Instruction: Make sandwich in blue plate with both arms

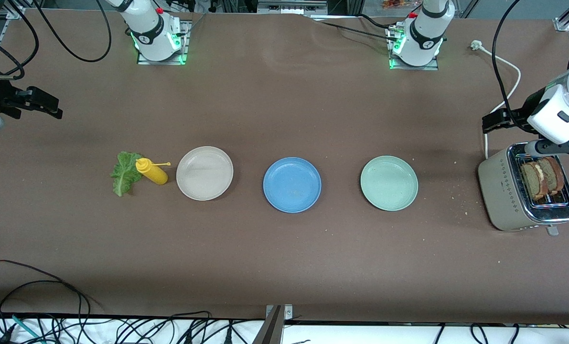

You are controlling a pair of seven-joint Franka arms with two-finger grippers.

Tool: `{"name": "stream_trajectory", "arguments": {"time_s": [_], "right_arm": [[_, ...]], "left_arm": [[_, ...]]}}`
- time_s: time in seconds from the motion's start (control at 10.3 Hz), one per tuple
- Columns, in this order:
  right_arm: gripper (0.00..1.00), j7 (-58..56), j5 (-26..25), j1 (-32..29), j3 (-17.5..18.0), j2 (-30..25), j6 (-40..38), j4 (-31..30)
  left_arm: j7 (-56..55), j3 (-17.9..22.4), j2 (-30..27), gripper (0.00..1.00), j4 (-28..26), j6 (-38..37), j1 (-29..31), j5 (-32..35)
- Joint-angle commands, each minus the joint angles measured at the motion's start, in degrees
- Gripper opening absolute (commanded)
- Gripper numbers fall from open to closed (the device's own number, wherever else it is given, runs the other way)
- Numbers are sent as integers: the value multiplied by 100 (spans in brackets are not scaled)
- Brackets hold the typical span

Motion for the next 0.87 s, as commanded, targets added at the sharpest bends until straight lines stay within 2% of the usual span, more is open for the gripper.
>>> {"name": "stream_trajectory", "arguments": {"time_s": [0.0,0.77], "right_arm": [[100,41,4,-77,74,-14,-111,90],[100,41,4,-77,83,-14,-111,90]], "left_arm": [[-24,-9,0,100,141,-108,-24,-145],[-59,0,17,100,115,-187,-50,-136]]}}
